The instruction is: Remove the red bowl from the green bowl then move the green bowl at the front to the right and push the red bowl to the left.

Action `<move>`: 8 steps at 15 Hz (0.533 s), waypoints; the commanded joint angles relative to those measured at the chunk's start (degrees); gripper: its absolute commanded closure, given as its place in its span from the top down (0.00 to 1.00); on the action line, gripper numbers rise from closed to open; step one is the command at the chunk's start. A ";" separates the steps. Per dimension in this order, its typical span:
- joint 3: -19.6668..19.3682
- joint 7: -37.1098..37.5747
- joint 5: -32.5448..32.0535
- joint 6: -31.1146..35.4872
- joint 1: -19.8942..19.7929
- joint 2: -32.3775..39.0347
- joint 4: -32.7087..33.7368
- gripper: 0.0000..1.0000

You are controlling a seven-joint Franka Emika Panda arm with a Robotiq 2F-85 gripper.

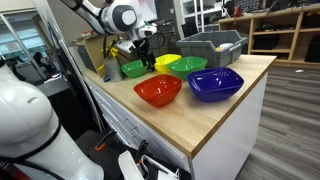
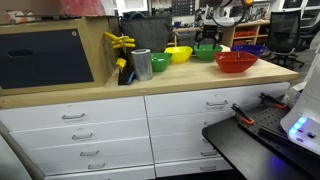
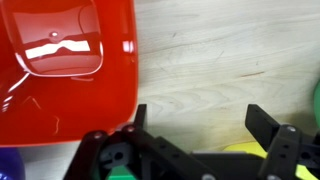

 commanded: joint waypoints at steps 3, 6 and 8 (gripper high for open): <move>2.21 10.42 1.94 7.02 3.33 4.83 2.02 1.00; 3.46 12.14 5.02 10.26 5.58 6.65 3.45 1.00; 4.09 12.57 7.21 12.09 6.75 7.42 4.65 1.00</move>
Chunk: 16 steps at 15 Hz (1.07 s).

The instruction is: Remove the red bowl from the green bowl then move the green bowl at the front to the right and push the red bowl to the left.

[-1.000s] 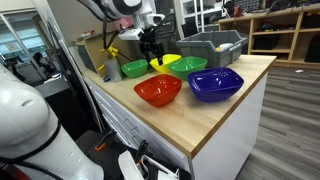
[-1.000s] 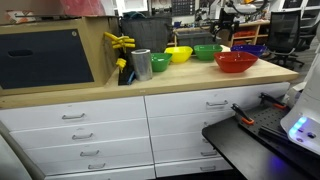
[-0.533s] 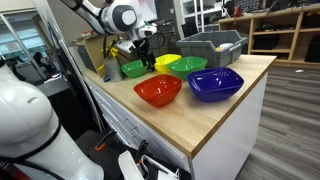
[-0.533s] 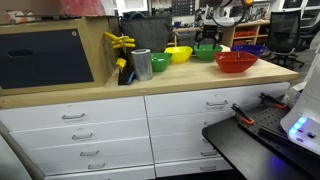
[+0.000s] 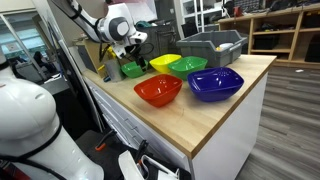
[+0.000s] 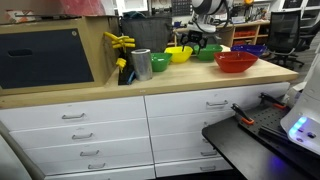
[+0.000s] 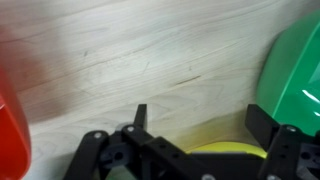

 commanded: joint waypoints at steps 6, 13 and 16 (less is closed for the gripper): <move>0.46 2.39 4.89 7.53 3.34 6.98 5.63 1.00; 1.45 2.10 10.45 12.07 4.66 15.14 11.16 1.00; 2.51 1.37 13.37 11.81 5.25 16.91 13.96 1.00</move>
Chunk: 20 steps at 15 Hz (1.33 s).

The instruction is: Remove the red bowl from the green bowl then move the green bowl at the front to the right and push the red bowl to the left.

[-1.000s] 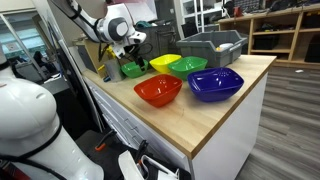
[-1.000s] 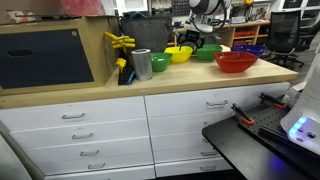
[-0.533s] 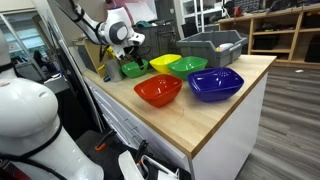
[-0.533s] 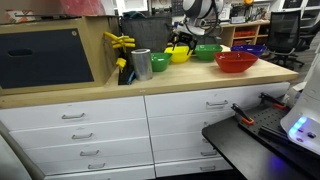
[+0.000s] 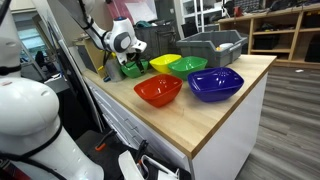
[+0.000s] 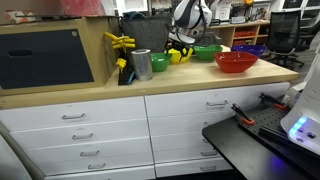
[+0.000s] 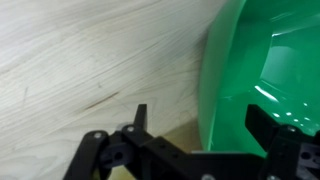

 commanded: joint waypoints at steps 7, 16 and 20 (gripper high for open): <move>-0.52 0.20 3.40 -1.00 0.86 2.62 2.84 0.42; -3.70 -2.65 -0.58 -6.03 0.31 -2.86 -2.93 0.00; -4.60 -2.97 -2.47 -9.41 -0.17 -6.96 -7.38 0.01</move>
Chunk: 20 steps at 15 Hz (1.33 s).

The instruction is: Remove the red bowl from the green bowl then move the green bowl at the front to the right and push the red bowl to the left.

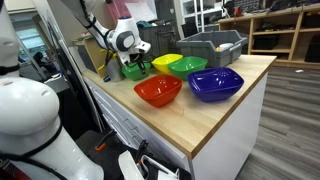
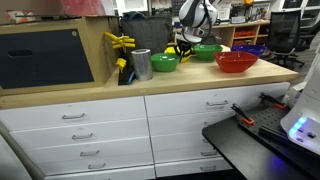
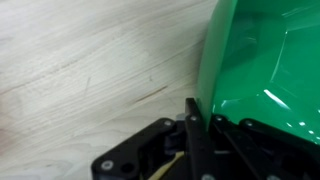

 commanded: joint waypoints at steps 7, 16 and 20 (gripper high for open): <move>-5.14 0.67 -14.00 -6.82 -2.60 -11.37 -10.91 0.01; -6.49 -1.12 -22.84 -7.51 -8.90 -17.38 -17.38 0.37; -5.20 -4.19 -20.08 -9.62 -8.65 -18.78 -18.24 0.68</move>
